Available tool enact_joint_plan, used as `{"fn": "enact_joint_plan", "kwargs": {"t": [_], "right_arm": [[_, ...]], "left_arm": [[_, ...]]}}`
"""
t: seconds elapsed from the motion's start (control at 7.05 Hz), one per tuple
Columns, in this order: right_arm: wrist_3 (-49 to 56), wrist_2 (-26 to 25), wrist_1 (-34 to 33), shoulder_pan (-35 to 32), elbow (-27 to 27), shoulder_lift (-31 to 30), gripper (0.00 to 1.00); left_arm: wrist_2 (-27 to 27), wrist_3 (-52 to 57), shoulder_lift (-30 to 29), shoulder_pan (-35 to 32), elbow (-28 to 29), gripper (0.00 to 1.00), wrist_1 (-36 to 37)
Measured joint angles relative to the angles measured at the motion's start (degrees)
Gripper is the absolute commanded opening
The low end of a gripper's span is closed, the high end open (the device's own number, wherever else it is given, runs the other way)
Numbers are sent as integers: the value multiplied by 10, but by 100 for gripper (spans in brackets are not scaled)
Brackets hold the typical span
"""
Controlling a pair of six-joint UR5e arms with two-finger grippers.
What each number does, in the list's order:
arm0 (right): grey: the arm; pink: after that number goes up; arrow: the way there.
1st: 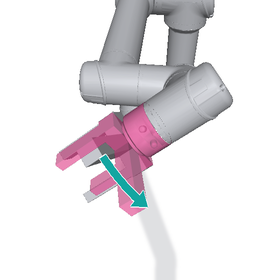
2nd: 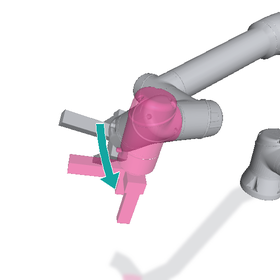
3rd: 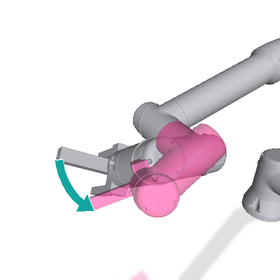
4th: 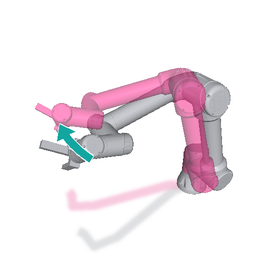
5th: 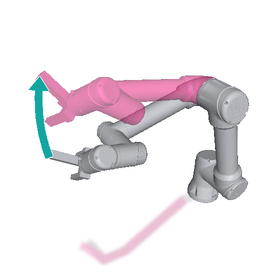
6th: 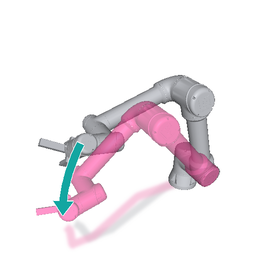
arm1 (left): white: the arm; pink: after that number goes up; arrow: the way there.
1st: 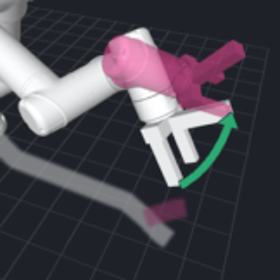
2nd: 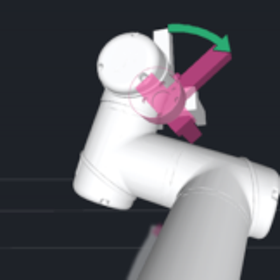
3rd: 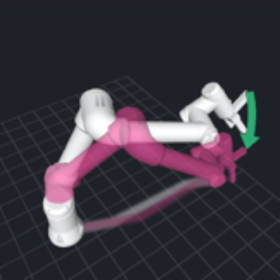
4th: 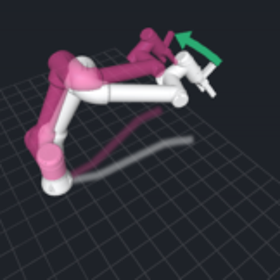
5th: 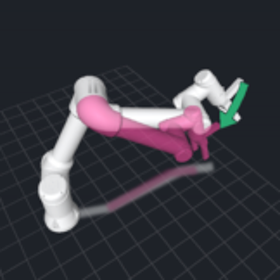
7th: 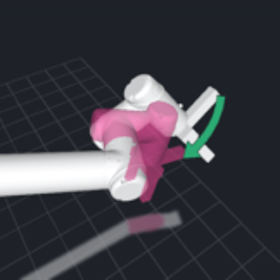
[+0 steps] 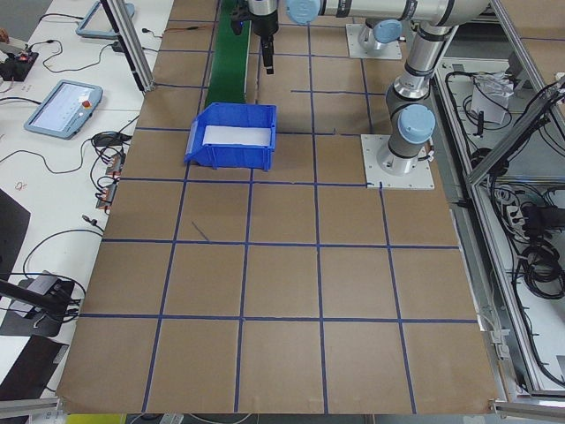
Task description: Transport two buttons from left to right
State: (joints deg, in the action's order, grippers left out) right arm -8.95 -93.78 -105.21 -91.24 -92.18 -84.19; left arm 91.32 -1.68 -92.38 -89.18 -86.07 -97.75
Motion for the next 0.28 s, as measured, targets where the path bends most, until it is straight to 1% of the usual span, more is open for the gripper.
{"fn": "enact_joint_plan", "kwargs": {"t": [0.28], "right_arm": [[-19, 2, -5, -25, 0, 0, 100]], "left_arm": [[13, -10, 3, 1, 1, 100, -6]]}}
